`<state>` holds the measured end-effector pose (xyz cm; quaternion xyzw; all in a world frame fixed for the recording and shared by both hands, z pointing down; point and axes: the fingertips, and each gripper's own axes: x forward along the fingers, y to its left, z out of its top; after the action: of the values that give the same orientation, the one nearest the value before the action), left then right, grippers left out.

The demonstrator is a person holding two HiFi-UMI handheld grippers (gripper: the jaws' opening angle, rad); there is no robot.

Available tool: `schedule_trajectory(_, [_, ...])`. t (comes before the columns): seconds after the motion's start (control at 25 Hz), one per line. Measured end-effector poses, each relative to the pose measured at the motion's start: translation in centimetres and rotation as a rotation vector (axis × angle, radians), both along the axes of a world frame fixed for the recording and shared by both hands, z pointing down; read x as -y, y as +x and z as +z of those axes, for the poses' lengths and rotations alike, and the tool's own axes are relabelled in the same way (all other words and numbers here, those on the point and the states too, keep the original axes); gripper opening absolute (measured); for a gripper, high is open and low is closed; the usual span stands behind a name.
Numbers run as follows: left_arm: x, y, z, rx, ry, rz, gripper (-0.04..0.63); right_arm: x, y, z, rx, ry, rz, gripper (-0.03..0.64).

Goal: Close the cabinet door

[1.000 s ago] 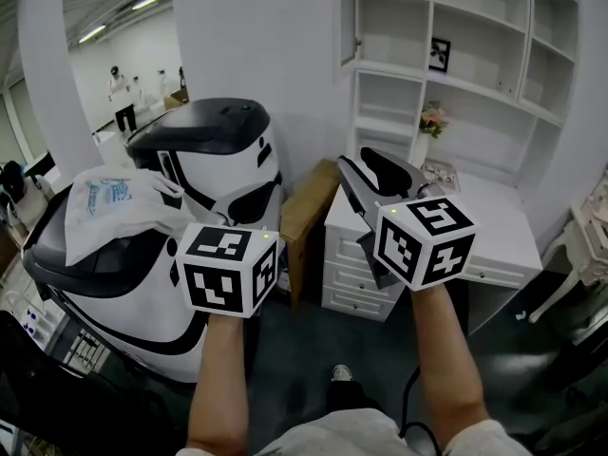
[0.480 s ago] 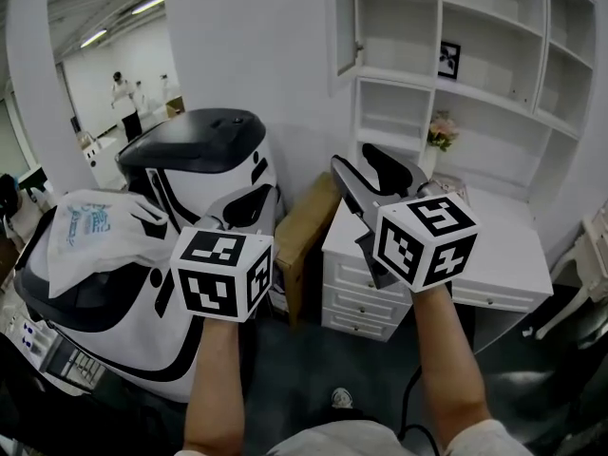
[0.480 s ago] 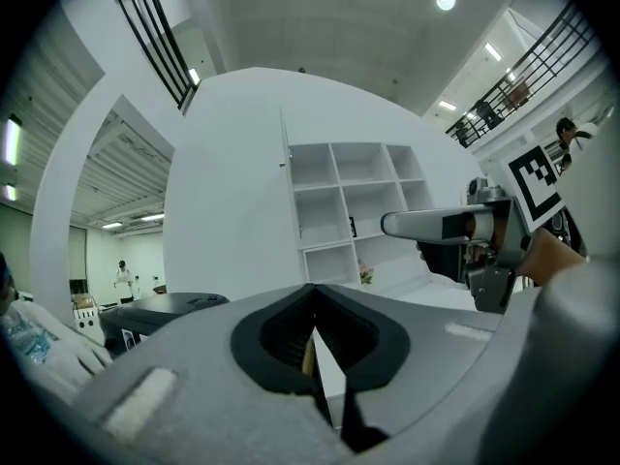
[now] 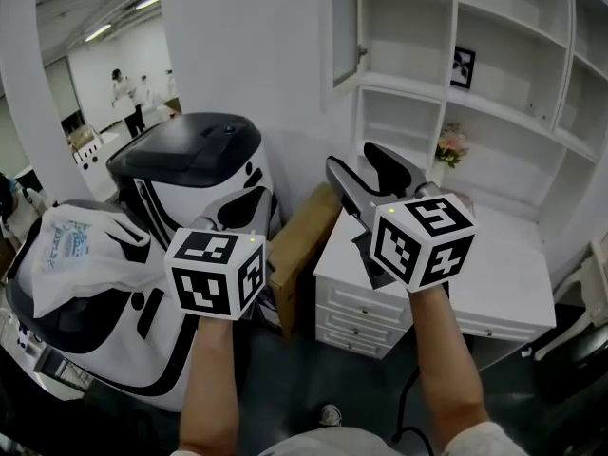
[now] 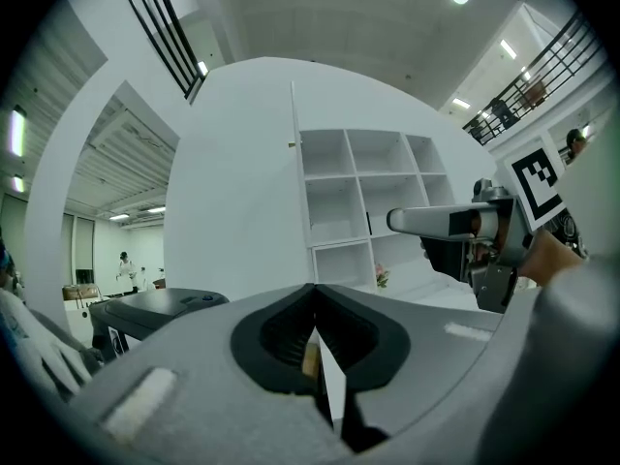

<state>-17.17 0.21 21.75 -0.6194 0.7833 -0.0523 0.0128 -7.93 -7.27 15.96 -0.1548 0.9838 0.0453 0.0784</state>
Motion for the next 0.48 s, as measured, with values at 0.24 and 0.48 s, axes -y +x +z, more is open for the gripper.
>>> schedule_trajectory(0.24, [3.9,-1.6,-0.5,-0.027,0.029,-0.026,-0.003,4.1,-1.9,-0.5,0.008,-0.008,-0.036,0.258])
schedule_trajectory(0.48, [7.1,-2.2,0.1,-0.017,-0.006,-0.035,-0.003,7.5,-3.1,-0.8,0.028,-0.026,-0.055,0.284])
